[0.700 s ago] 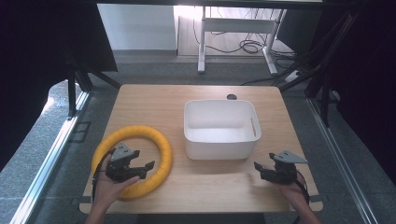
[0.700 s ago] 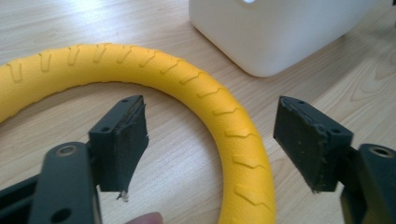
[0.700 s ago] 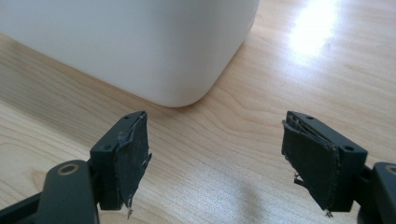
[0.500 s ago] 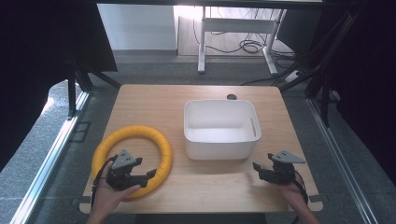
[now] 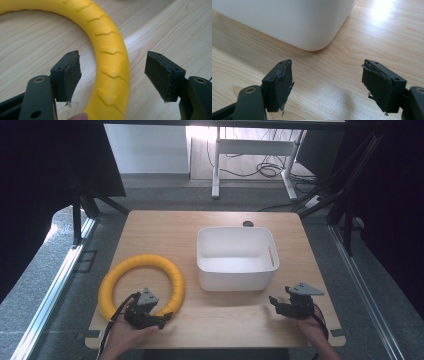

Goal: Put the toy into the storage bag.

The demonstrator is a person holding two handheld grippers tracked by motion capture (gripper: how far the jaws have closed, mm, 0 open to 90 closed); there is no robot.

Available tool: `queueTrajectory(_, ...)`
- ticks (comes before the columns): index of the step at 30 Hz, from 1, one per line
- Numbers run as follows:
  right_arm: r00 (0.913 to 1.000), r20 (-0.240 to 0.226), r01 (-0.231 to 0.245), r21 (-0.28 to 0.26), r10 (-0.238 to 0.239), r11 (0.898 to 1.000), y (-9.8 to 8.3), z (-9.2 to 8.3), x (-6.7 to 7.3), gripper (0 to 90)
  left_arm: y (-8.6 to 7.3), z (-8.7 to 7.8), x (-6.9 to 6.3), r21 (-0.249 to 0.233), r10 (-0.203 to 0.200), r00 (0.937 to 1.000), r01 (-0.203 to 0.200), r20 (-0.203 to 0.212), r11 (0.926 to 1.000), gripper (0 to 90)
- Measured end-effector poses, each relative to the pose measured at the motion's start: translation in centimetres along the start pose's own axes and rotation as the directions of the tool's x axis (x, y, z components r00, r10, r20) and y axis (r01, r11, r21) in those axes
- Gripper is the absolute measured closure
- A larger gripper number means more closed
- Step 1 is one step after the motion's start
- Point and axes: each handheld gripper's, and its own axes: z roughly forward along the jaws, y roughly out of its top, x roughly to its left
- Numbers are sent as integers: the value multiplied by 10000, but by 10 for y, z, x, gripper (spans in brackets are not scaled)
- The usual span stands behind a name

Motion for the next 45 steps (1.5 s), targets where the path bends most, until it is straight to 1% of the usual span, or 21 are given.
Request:
queueTrajectory(1,10000,0,0,0,0,10000,0,0,0,247,0,0,0,0,0,10000,0,0,10000,290)
queueTrajectory(4,9999,139,76,-39,-76,10000,0,-2,2,247,6,15,-2,684,274,9995,-282,126,9973,297)
queueTrajectory(5,9999,139,76,-39,-76,10000,0,-2,2,247,6,15,-2,684,274,9995,-282,126,9973,302)
queueTrajectory(10,9994,215,271,-45,-270,9996,-1,-3,6,249,12,34,-4,1448,478,9988,-457,-110,9884,349)
queueTrajectory(12,9992,220,324,-51,-323,9995,-1,-4,7,248,12,38,-4,1578,510,9982,-455,-309,9864,373)
queueTrajectory(16,9988,290,398,-92,-395,9992,-1,-5,8,249,12,41,-3,1557,307,9991,-257,-297,9875,421)
queueTrajectory(17,9987,281,426,-152,-421,9990,-1,-6,8,249,12,40,-2,1554,272,9991,-217,-331,9876,469)
queueTrajectory(24,9984,447,362,-99,-357,9993,-2,-6,7,252,15,40,-2,1749,307,9992,-255,-273,9843,494)
queueTrajectory(27,9977,573,379,-149,-370,9992,-2,-7,7,254,14,39,0,1632,331,9993,-299,-171,9861,496)
queueTrajectory(29,9973,612,406,-172,-394,9990,-2,-8,7,254,14,33,2,1454,299,9995,-275,-141,9890,500)
queueTrajectory(30,9971,645,418,-194,-404,9989,-2,-7,7,254,16,24,5,1127,168,9999,-171,35,9935,500)
queueTrajectory(31,9971,645,418,-194,-404,9989,-2,-7,7,254,16,24,5,1127,168,9999,-171,35,9935,501)
queueTrajectory(33,9971,670,364,-196,-350,9991,-2,-6,6,256,20,10,9,664,-31,9998,18,198,9978,503)
queueTrajectory(34,9967,717,389,-199,-374,9990,-2,-6,6,256,25,-8,13,196,-90,9996,85,261,9998,503)
queueTrajectory(35,9967,717,389,-199,-374,9990,-2,-6,6,256,25,-8,13,196,-90,9996,85,261,9998,503)
queueTrajectory(36,9965,746,386,-217,-369,9990,-2,-6,6,256,29,-19,17,-90,-144,9993,148,348,9999,503)
queueTrajectory(39,9960,822,370,-271,-347,9989,-2,-6,6,256,39,-48,30,-920,-380,9972,439,647,9948,504)
queueTrajectory(40,9959,842,356,-273,-332,9990,-2,-6,6,256,39,-48,30,-920,-380,9972,439,647,9948,504)
queueTrajectory(43,9953,900,380,-288,-352,9989,-3,-6,6,256,45,-67,39,-1441,-445,9963,547,729,9880,505)
queueTrajectory(44,9954,907,322,-270,-296,9991,-3,-6,5,256,49,-79,43,-1747,-410,9956,553,845,9831,505)
queueTrajectory(45,9954,907,322,-270,-296,9991,-3,-6,5,256,49,-79,43,-1747,-410,9956,553,845,9831,505)
